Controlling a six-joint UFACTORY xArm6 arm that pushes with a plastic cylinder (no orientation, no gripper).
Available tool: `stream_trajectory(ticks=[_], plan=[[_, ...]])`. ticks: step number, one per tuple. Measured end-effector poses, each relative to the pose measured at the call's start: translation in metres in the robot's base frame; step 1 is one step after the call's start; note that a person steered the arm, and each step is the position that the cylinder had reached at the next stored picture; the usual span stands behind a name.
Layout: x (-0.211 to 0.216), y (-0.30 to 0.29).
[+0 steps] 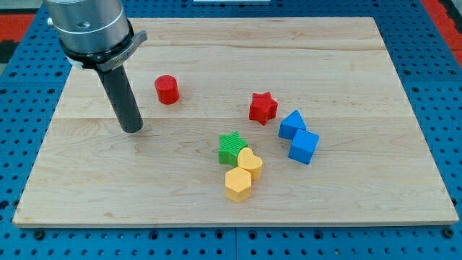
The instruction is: Separate the green star from the yellow heart
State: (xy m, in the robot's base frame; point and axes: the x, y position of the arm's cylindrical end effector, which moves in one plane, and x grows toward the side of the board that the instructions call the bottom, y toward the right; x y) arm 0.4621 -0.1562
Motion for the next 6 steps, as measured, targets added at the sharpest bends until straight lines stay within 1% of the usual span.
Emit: stream_trajectory(ticks=[1, 3, 4, 5, 6], plan=[[0.005, 0.01], [0.039, 0.075], [0.069, 0.078], [0.089, 0.13], [0.078, 0.158]])
